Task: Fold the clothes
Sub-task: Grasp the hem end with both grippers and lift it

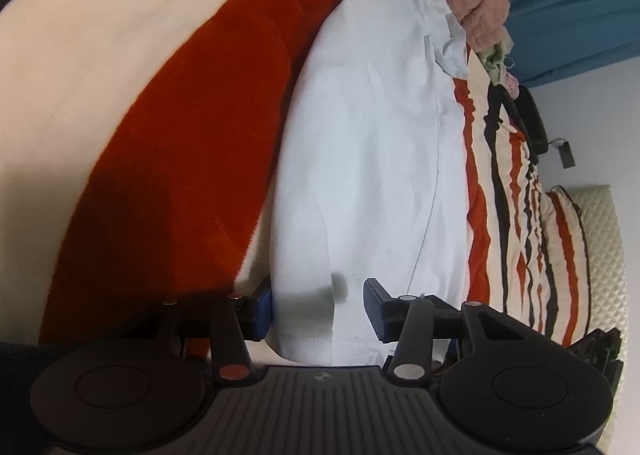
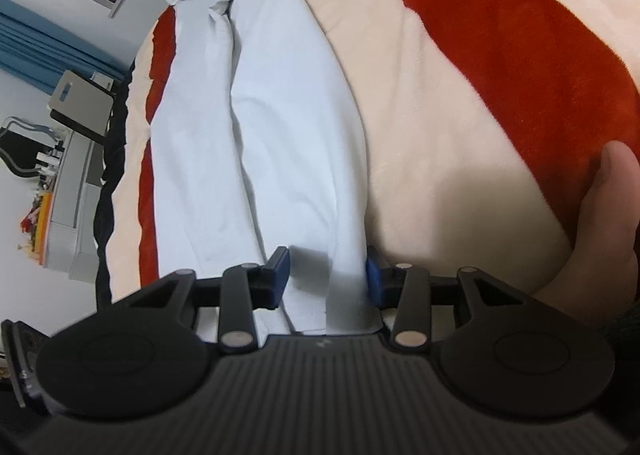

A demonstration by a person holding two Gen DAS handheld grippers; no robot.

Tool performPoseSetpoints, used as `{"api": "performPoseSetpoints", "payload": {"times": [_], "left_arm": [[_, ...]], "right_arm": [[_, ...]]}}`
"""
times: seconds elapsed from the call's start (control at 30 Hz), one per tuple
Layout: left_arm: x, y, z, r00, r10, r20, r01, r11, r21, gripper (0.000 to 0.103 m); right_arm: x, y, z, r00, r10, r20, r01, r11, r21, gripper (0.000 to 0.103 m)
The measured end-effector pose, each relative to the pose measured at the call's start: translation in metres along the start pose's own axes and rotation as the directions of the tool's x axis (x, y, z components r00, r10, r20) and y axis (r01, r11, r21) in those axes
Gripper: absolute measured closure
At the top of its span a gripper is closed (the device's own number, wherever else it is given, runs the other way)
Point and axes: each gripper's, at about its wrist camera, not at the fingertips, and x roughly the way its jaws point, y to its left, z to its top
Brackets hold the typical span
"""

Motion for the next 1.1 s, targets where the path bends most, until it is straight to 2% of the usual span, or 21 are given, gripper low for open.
{"api": "performPoseSetpoints", "payload": {"times": [0.03, 0.07, 0.1, 0.13, 0.23, 0.33, 0.5, 0.63, 0.7, 0.77, 0.93, 1.03, 1.1], "left_arm": [[-0.001, 0.0, -0.001, 1.0, 0.007, 0.003, -0.007, 1.0, 0.005, 0.068], [-0.003, 0.001, -0.002, 1.0, 0.014, 0.005, -0.014, 1.0, 0.006, 0.074], [-0.005, 0.004, -0.001, 1.0, 0.013, 0.005, -0.013, 1.0, 0.001, 0.084], [-0.007, 0.008, 0.0, 1.0, -0.001, 0.009, 0.001, 1.0, -0.011, 0.089], [-0.021, 0.008, 0.003, 0.996, -0.067, 0.053, 0.069, 0.997, -0.034, 0.093], [-0.048, 0.001, 0.009, 0.982, -0.148, 0.118, 0.155, 0.986, -0.055, 0.094], [-0.111, -0.032, 0.017, 0.94, -0.259, 0.223, 0.267, 0.964, -0.008, 0.095], [-0.155, -0.061, 0.012, 0.907, -0.329, 0.265, 0.325, 0.944, 0.059, 0.096], [-0.164, -0.071, 0.0, 0.908, -0.331, 0.255, 0.323, 0.943, 0.076, 0.096], [-0.173, -0.073, -0.015, 0.915, -0.325, 0.239, 0.316, 0.946, 0.075, 0.096], [-0.167, -0.053, -0.057, 0.946, -0.28, 0.164, 0.284, 0.959, -0.001, 0.096], [-0.151, -0.044, -0.058, 0.958, -0.257, 0.129, 0.265, 0.963, -0.043, 0.096], [-0.142, -0.042, -0.045, 0.961, -0.246, 0.123, 0.255, 0.965, -0.064, 0.096]], "right_arm": [[-0.001, 0.001, 0.0, 1.0, -0.001, -0.002, 0.001, 1.0, -0.007, 0.076], [-0.003, 0.001, 0.0, 1.0, 0.002, 0.001, -0.002, 1.0, -0.01, 0.09], [-0.006, 0.0, -0.001, 1.0, 0.008, 0.009, -0.008, 1.0, -0.008, 0.091], [-0.009, -0.001, -0.002, 1.0, 0.013, 0.018, -0.013, 1.0, -0.007, 0.093], [-0.023, -0.005, -0.002, 0.997, 0.06, 0.051, -0.061, 0.998, 0.016, 0.094], [-0.048, -0.007, 0.005, 0.985, 0.139, 0.104, -0.145, 0.988, 0.049, 0.094], [-0.102, 0.005, 0.021, 0.943, 0.263, 0.203, -0.273, 0.962, 0.02, 0.095], [-0.145, 0.019, 0.028, 0.911, 0.327, 0.252, -0.326, 0.944, -0.045, 0.095], [-0.16, 0.018, 0.025, 0.905, 0.338, 0.257, -0.333, 0.941, -0.063, 0.095], [-0.158, 0.012, 0.02, 0.911, 0.332, 0.245, -0.33, 0.943, -0.048, 0.095], [-0.153, -0.003, 0.006, 0.924, 0.316, 0.213, -0.322, 0.947, -0.009, 0.095], [-0.15, -0.013, -0.002, 0.932, 0.308, 0.194, -0.316, 0.949, 0.014, 0.095], [-0.148, -0.019, -0.008, 0.936, 0.302, 0.181, -0.312, 0.95, 0.029, 0.095]]}}
